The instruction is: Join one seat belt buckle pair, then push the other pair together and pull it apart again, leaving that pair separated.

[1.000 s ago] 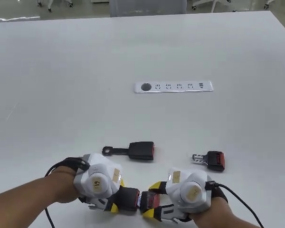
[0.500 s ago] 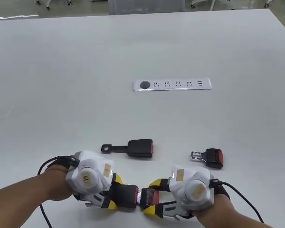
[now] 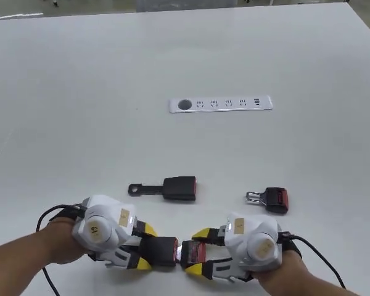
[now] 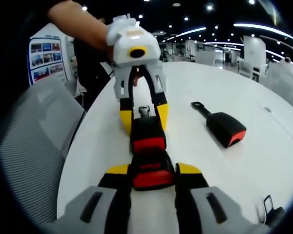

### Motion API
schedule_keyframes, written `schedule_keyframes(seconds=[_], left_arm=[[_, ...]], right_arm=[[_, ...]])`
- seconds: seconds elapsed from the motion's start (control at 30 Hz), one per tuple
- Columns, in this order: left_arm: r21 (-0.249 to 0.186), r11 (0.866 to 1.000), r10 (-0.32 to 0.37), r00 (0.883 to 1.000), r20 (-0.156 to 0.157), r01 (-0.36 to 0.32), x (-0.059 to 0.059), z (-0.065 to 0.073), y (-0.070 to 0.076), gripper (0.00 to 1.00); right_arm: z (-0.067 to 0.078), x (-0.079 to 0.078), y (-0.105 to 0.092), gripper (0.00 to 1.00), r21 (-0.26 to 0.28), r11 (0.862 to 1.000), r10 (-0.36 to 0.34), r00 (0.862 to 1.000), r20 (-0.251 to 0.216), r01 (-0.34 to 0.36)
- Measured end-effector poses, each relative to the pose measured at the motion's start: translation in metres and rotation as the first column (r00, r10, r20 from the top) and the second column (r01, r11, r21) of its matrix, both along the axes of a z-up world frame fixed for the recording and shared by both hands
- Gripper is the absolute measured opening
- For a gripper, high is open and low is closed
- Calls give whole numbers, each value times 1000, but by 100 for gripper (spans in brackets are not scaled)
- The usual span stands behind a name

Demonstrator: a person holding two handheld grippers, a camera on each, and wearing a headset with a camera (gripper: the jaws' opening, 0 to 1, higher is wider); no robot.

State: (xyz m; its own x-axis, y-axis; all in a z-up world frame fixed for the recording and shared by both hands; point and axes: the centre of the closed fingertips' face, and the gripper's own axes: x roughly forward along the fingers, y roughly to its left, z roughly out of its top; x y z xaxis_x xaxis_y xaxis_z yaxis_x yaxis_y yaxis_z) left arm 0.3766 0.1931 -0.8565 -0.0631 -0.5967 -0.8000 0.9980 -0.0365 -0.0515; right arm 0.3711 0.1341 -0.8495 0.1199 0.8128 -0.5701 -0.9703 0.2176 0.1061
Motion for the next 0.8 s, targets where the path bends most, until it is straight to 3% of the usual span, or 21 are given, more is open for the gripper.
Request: schedule_keyframes(seconds=[0.8], left_arm=[[-50,998,22,1000,-7,-23,0,0,-1,32]], right_arm=[[1,0,0,32,33,999,-9,1000,-16,10]])
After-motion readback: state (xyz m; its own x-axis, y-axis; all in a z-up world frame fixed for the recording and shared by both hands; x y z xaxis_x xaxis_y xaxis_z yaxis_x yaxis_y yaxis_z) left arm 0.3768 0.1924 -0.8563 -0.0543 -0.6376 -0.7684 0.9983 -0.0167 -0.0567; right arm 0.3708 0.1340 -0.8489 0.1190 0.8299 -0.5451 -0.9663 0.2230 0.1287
